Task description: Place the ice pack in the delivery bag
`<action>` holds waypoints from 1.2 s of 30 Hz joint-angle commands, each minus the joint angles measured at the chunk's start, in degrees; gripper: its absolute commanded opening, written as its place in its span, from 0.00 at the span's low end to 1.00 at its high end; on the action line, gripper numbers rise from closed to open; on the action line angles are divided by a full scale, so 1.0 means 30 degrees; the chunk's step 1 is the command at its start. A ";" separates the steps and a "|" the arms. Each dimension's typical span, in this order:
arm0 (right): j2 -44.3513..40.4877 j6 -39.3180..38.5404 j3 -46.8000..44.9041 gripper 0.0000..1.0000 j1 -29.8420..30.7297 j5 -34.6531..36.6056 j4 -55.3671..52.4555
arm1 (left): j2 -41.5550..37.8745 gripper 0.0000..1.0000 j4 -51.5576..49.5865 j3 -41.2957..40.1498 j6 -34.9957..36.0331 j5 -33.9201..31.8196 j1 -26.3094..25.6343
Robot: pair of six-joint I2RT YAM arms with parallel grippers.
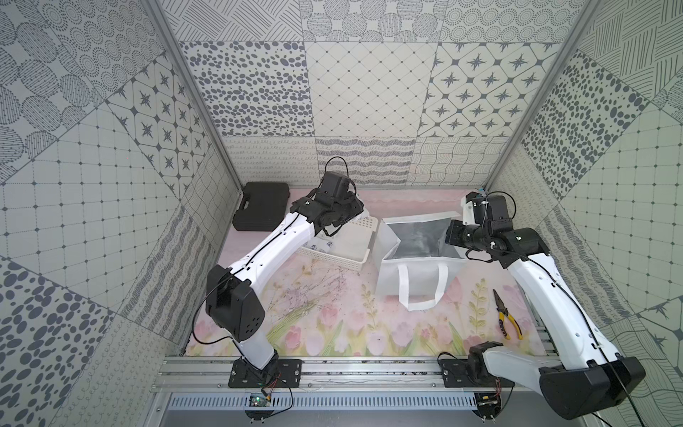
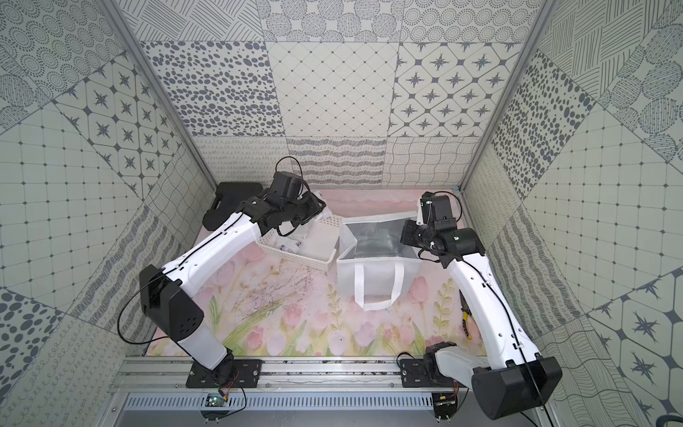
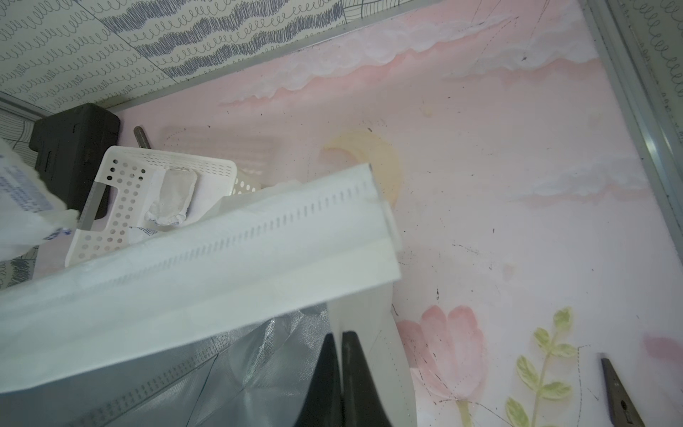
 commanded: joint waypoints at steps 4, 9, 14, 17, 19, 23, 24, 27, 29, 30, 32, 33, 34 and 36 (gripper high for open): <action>-0.0366 -0.0198 -0.0195 0.00 -0.0010 0.0100 0.0651 | -0.0237 0.21 -0.2779 0.5293 0.9404 0.4796 -0.3090; -0.0537 -0.0131 -0.0223 0.00 -0.0010 -0.0342 0.0700 | 0.1710 0.21 -0.4179 0.7541 1.1297 0.6278 -0.5400; -0.1000 -0.0235 -0.0309 0.00 0.0003 -0.0712 0.0696 | 0.4446 0.21 -0.6580 0.9257 1.2840 0.6988 -0.6515; -0.1237 -0.0336 -0.0413 0.00 0.0019 -0.1399 0.0709 | 0.5797 0.22 -0.7250 0.9529 1.3452 0.6318 -0.6763; -0.1362 -0.0479 -0.0510 0.00 0.0079 -0.1871 0.0724 | 0.6754 0.22 -0.7708 0.9936 1.3801 0.5728 -0.6888; -0.1569 -0.0645 -0.0806 0.00 0.0224 -0.1993 0.0725 | 0.8536 0.22 -0.8464 1.0613 1.4612 0.5097 -0.7070; -0.1590 -0.0688 -0.0836 0.00 0.0251 -0.2023 0.0735 | 0.8899 0.23 -0.8594 1.0626 1.4841 0.4713 -0.7143; -0.1631 -0.0773 -0.0898 0.00 0.0339 -0.2180 0.0733 | 1.0115 0.24 -0.9087 1.0650 1.5548 0.3960 -0.7316; -0.1628 -0.0760 -0.0928 0.00 0.0385 -0.2165 0.0746 | 1.0865 0.25 -0.9434 1.0580 1.5867 0.3665 -0.7320; -0.1629 -0.0763 -0.0928 0.00 0.0401 -0.2120 0.0739 | 1.1233 0.27 -0.9532 1.0502 1.6055 0.3434 -0.7306; -0.1616 -0.0770 -0.0957 0.00 0.0407 -0.2044 0.0739 | 1.1811 0.28 -0.9883 1.0457 1.6274 0.3289 -0.7321; -0.1627 -0.0800 -0.0972 0.00 0.0400 -0.1998 0.0741 | 1.1956 0.31 -0.9909 1.0411 1.6211 0.3262 -0.7328; -0.1646 -0.0791 -0.0986 0.00 0.0400 -0.1941 0.0746 | 1.1994 0.37 -0.9868 1.0259 1.6193 0.3454 -0.7317; -0.1635 -0.0779 -0.1067 0.00 0.0400 -0.1880 0.0740 | 1.1843 0.50 -0.9640 0.9948 1.6179 0.3666 -0.7322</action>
